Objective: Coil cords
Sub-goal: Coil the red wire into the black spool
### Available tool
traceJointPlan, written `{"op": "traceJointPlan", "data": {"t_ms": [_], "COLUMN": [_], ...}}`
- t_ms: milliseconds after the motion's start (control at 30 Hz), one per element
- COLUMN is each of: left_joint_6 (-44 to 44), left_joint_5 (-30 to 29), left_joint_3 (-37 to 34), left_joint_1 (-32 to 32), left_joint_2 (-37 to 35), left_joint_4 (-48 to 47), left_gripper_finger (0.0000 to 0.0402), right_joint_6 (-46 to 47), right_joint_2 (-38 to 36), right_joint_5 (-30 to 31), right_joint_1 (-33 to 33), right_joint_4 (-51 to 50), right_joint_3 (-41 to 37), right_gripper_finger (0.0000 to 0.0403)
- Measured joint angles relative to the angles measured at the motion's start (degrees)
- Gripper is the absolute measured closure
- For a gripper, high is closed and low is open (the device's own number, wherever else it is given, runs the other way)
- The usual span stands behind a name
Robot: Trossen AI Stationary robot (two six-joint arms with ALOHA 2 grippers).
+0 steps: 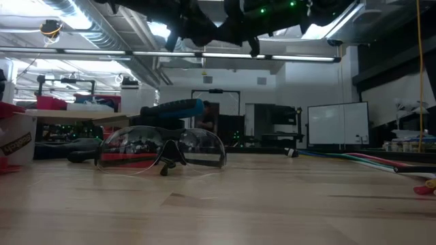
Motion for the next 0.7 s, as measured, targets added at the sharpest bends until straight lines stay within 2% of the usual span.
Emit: {"op": "traceJointPlan", "data": {"t_ms": [200, 500, 700], "left_joint_6": [-0.3, 0.0, 0.0], "left_joint_5": [0.0, -0.1, -0.2], "left_joint_3": [-0.1, -0.1, -0.1], "left_joint_1": [0.0, 0.0, 0.0], "left_joint_2": [0.1, 0.1, 0.1], "left_joint_4": [0.0, -2.0, -5.7], "left_gripper_finger": [0.0359, 0.0379, 0.0377], "right_joint_6": [0.0, -1.0, -3.2], "right_joint_2": [-0.1, -0.1, -0.2], "right_joint_5": [-2.1, -2.2, -2.2], "right_joint_1": [0.0, -0.1, -0.1], "right_joint_4": [4.2, 5.1, 8.3], "right_joint_3": [0.1, 0.1, 0.1], "right_gripper_finger": [0.0402, 0.0402, 0.0402]}}
